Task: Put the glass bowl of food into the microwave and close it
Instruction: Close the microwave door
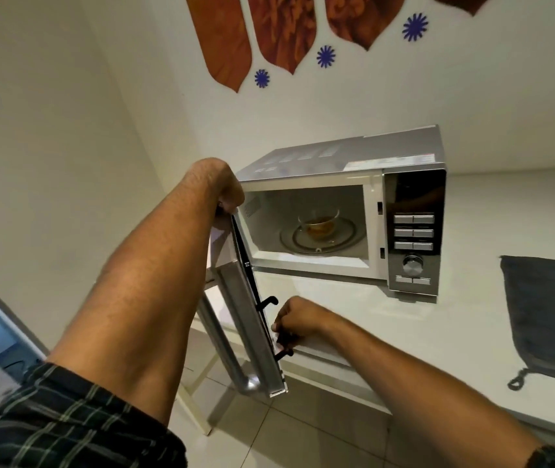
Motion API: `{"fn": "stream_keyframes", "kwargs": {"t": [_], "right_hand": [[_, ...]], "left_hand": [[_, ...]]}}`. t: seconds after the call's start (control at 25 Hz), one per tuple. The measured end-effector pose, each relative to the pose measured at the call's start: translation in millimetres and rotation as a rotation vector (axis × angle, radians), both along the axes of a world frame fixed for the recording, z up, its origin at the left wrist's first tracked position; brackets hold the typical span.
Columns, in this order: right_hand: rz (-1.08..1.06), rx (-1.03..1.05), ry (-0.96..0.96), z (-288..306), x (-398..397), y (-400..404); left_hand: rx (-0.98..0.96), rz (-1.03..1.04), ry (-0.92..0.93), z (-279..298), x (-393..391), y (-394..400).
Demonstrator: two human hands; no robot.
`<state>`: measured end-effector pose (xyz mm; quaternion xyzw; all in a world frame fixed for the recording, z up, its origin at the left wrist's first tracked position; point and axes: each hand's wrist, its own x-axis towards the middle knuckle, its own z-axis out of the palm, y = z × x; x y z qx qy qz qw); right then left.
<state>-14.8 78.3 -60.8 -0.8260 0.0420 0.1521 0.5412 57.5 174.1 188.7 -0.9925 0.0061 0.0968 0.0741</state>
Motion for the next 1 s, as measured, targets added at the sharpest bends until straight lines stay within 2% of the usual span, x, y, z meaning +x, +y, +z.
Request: {"fn": "stream_keyframes", "kwargs": {"t": [0.12,0.28,0.36,0.52,0.64,0.76,0.92,1.0], "right_hand": [[-0.080,-0.252,-0.265,49.2,-4.8,-34.1],[-0.293,-0.129,-0.736,132.7,-29.4,-67.7],[-0.225,-0.175,-0.881,167.3,-43.0,-77.8],[-0.069,-0.537,-0.788,190.1,-50.1,-81.9],[-0.101,-0.820,-0.790,181.2,-42.6,-93.4],[-0.153,-0.847,-0.820,168.5,-37.7,-113.4],[-0.152,-0.848,-0.861,159.6,-28.2,-127.5],[-0.136,-0.887,-0.897,161.0,-28.6,-133.4]], "left_hand": [[0.053,-0.128,-0.017,-2.7,-0.2,-8.0],[-0.163,-0.189,-0.055,-15.9,4.9,-20.8],[-0.291,-0.229,-0.035,-23.7,6.2,-29.8],[-0.387,-0.366,-0.080,-41.1,11.2,-51.2],[-0.583,-0.233,-0.268,-67.5,11.9,-68.9],[-0.882,-0.226,-0.554,-97.5,4.0,-86.4],[-1.223,-0.500,-0.947,-129.0,-23.5,-106.5],[-1.313,-0.522,-1.029,-138.0,-32.2,-116.5]]}}
